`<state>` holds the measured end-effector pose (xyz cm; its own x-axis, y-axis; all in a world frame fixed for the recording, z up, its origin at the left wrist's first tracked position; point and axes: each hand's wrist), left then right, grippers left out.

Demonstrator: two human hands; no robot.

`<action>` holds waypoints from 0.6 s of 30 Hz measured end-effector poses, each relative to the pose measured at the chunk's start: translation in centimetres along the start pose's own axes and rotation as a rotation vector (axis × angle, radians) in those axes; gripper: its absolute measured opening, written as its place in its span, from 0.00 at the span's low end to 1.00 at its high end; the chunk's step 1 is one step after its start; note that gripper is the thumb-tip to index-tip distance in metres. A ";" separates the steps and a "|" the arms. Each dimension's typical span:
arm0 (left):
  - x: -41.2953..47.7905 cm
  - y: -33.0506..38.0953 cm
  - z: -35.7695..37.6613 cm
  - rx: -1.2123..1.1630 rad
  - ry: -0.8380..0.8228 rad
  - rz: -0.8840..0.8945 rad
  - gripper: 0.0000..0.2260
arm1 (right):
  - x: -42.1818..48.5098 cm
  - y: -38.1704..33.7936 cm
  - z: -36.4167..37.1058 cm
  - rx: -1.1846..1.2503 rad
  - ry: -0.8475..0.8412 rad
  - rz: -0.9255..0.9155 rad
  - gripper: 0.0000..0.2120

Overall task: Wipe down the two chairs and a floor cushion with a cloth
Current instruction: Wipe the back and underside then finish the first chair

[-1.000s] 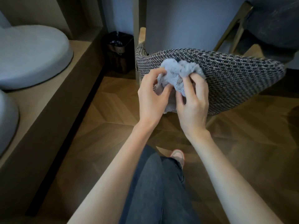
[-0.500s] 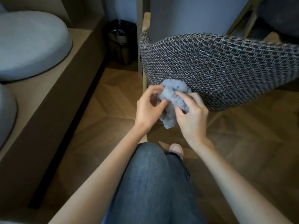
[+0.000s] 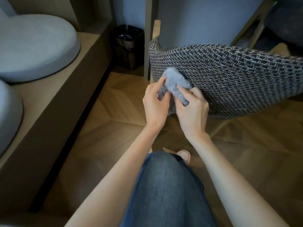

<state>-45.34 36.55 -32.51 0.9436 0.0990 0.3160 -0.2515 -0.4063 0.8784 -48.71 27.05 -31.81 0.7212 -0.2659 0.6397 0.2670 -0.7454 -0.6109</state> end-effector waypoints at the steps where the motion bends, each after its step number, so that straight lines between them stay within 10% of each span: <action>1: -0.3 -1.3 0.4 0.028 -0.068 -0.054 0.20 | -0.9 1.0 0.5 0.002 -0.069 0.058 0.14; 5: -1.6 -4.3 1.2 0.075 -0.290 -0.186 0.21 | -3.0 3.1 1.2 -0.003 -0.240 0.218 0.17; 18: -0.6 1.5 -3.5 -0.246 -0.238 -0.030 0.23 | -0.4 -2.6 -2.3 0.577 -0.261 0.213 0.17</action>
<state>-47.03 39.06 -30.12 0.9678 -0.1190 0.2218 -0.2401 -0.1726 0.9553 -51.11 27.67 -29.42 0.9077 -0.1603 0.3878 0.3483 -0.2275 -0.9093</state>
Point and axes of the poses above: each hand's wrist, its own x-axis towards the middle knuckle, its own z-axis out of the palm, y = z × x, and after that the axes turned 9 degrees about x, right-handed
